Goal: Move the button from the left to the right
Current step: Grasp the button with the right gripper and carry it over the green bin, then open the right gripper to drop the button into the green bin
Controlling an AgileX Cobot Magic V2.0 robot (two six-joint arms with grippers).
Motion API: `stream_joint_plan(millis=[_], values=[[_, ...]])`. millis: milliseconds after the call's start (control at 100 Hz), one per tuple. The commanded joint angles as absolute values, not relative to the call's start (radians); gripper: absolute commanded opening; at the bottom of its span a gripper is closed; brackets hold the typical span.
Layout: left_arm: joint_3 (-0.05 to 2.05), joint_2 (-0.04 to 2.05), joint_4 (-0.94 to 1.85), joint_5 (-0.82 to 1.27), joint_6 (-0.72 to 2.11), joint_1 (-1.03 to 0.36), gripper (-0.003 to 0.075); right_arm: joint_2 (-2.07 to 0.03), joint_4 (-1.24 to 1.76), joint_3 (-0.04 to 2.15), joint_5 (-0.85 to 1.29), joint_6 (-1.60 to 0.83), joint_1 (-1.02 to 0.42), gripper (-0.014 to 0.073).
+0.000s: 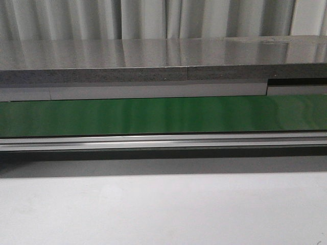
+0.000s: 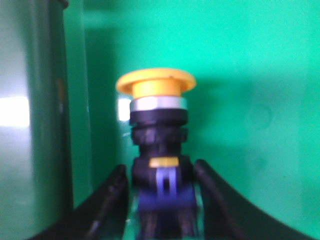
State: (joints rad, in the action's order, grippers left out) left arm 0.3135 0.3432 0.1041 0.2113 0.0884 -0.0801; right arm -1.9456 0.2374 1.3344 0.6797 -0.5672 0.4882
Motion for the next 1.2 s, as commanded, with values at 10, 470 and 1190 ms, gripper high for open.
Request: stream_joint_plan(millis=[10, 470, 1190], values=[[0.343, 0.349, 0.114, 0.121, 0.089, -0.088, -0.0020, -1.893, 0.242, 1.365, 0.645, -0.569, 0.494, 0.0423], [0.343, 0.349, 0.114, 0.121, 0.089, -0.088, -0.0020, -1.824, 0.247, 1.366, 0.635, -0.524, 0.494, 0.0426], [0.343, 0.349, 0.114, 0.121, 0.089, -0.088, -0.0020, -1.429, 0.371, 1.218, 0.459, -0.522, 0.199, 0.0425]])
